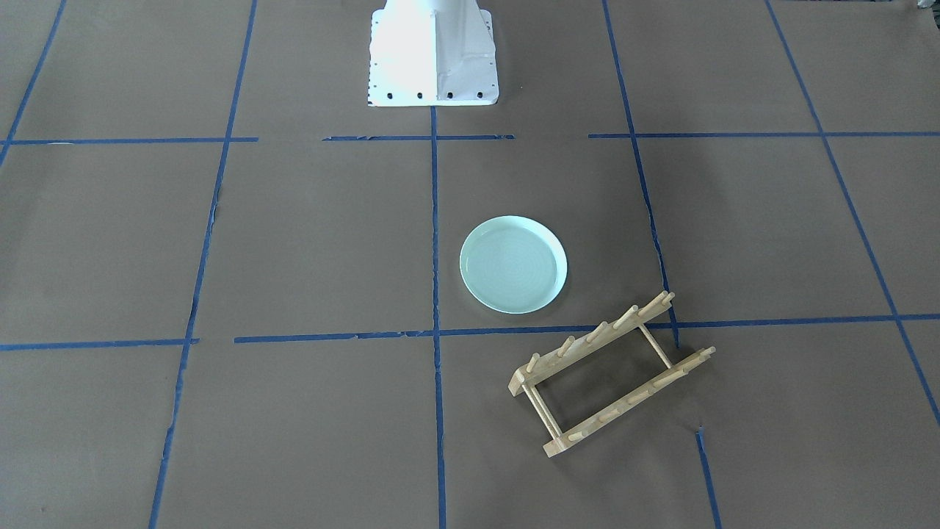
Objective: Place plate on rack
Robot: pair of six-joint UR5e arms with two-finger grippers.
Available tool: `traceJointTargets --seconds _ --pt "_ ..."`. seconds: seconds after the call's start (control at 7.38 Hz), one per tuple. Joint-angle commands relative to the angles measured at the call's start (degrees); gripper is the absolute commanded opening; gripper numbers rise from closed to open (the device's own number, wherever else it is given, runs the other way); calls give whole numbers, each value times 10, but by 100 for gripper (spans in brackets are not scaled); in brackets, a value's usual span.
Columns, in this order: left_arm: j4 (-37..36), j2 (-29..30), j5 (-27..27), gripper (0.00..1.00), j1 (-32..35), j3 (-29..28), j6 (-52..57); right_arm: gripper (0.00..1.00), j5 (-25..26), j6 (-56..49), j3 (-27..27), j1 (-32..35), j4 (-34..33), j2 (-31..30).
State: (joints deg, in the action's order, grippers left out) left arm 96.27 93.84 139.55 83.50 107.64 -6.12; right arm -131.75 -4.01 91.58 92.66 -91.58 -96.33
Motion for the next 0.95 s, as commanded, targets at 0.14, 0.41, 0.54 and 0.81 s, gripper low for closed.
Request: traceJointTargets --seconds 0.14,0.41,0.54,0.81 --pt "38 126 -82 100 -180 52 -351 100 0 0 1 0 0 0" --pt "12 217 -144 100 -298 46 -534 100 0 0 0 0 0 0" --pt "-69 290 -180 100 -349 34 -591 100 0 0 1 1 0 0" --pt "-176 443 -229 100 -416 -76 -670 100 0 1 1 1 0 0"
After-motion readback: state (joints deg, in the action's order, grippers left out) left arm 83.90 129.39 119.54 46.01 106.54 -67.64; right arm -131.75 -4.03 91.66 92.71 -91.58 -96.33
